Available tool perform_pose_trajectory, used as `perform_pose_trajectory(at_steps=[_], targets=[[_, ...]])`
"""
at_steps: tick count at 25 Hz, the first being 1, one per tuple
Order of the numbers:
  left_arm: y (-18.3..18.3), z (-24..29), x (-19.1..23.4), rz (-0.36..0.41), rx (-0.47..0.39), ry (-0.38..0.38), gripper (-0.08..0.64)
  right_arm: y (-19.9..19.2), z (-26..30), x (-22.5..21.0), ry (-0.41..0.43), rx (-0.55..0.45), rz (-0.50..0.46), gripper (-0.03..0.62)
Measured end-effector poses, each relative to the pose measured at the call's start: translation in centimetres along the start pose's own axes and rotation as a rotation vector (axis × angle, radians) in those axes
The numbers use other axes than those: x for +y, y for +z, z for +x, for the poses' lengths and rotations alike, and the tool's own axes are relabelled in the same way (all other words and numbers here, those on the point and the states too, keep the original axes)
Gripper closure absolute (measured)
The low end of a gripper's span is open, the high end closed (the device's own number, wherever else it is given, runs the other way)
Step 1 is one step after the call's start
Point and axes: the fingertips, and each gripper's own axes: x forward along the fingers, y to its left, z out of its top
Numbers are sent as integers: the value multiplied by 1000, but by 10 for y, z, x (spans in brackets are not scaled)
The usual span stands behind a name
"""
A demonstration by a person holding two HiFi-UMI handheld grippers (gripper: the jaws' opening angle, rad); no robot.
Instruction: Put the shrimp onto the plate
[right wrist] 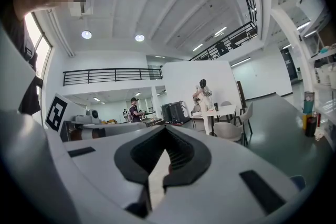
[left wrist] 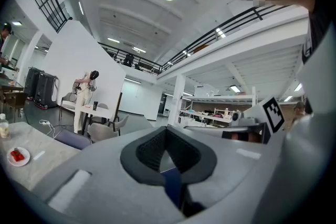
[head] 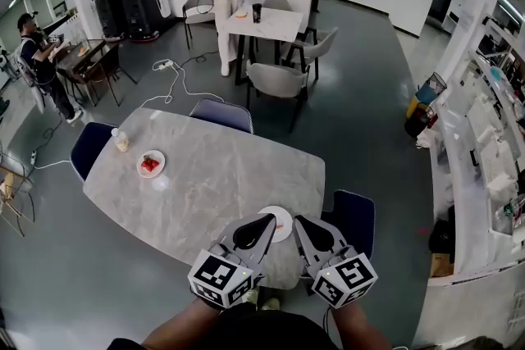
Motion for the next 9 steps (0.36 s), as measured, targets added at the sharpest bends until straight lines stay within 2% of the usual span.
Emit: perform_pose_trajectory(at_steps=[9], targets=[[-4,-3,-1,16,9,7,552,-2,-1,3,3,4,0,592]])
